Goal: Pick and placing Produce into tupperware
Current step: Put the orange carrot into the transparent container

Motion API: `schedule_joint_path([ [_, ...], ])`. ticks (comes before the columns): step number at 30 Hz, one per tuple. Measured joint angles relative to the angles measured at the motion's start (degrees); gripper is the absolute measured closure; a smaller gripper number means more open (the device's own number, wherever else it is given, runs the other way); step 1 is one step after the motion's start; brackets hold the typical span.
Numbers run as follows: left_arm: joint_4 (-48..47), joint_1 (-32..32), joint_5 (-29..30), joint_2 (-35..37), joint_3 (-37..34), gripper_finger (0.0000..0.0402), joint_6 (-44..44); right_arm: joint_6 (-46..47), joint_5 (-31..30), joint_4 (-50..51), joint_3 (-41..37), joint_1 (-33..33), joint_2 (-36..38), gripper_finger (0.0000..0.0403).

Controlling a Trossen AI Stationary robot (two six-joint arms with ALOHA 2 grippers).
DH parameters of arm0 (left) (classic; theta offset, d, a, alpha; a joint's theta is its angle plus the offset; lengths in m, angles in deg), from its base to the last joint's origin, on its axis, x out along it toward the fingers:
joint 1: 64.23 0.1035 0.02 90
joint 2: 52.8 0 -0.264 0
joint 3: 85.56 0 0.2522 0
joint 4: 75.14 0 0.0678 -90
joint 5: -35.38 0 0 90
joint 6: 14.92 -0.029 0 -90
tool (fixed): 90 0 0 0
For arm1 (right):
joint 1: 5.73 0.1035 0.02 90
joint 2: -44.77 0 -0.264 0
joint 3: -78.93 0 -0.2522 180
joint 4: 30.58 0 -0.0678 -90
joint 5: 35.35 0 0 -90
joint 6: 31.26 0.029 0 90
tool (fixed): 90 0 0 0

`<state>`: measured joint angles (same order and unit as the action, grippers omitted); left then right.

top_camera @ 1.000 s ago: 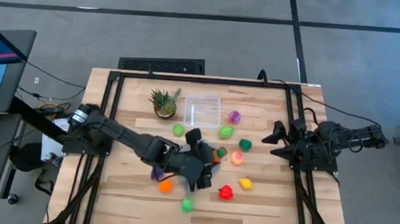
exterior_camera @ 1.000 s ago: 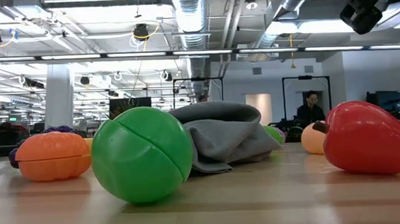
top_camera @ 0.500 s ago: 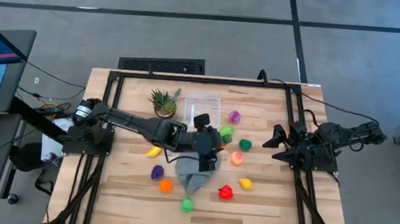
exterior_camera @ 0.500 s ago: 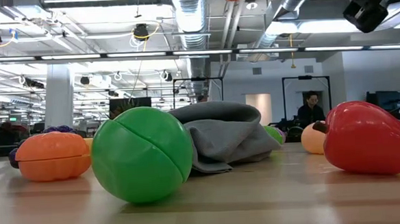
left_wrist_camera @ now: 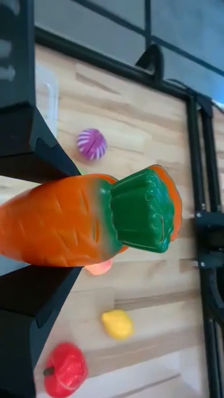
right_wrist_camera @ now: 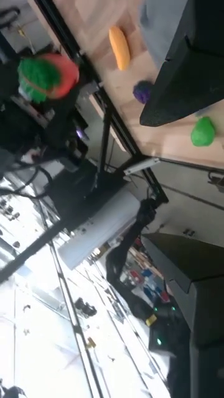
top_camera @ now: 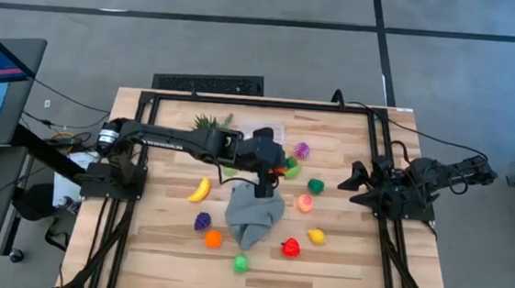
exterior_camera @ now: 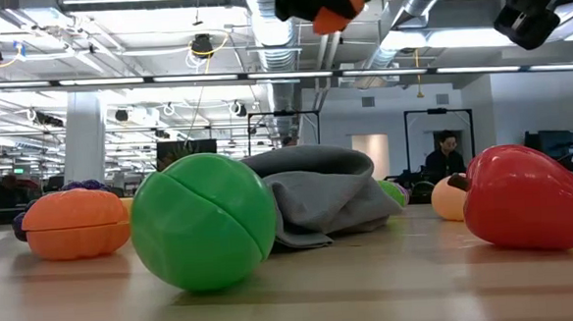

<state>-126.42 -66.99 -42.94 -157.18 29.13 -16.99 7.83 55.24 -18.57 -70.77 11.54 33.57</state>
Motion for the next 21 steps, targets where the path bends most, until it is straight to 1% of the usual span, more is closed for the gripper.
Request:
schedule_joint_path([
  [4,-3.3,0.6,-0.9,2.8,-0.7,0.0221,-1.6,-0.1,-3.9,-0.3,0.0,0.0,0.0,0.0085],
  [7,-1.6,1.2,-1.1,7.5,-5.8,0.0221,-1.9,-0.4,-6.7,-0.4,0.0,-0.1,0.0,0.0085],
  [11,7.4,2.0,-1.3,17.1,-17.3,0.0221,0.1,-0.9,-9.3,-0.6,0.0,-0.1,0.0,0.0085],
  [13,11.8,2.0,-0.3,22.3,-23.8,0.0221,1.7,-1.4,-11.2,-0.7,0.0,-0.1,0.0,0.0085],
  [17,17.9,2.0,3.4,32.2,-35.8,0.0221,5.3,-1.9,-14.6,-0.8,0.0,-0.6,0.0,0.0085],
  [21,24.6,2.0,6.8,39.9,-46.2,0.0221,8.7,-2.0,-16.3,-0.9,0.0,-2.2,0.0,0.0085],
])
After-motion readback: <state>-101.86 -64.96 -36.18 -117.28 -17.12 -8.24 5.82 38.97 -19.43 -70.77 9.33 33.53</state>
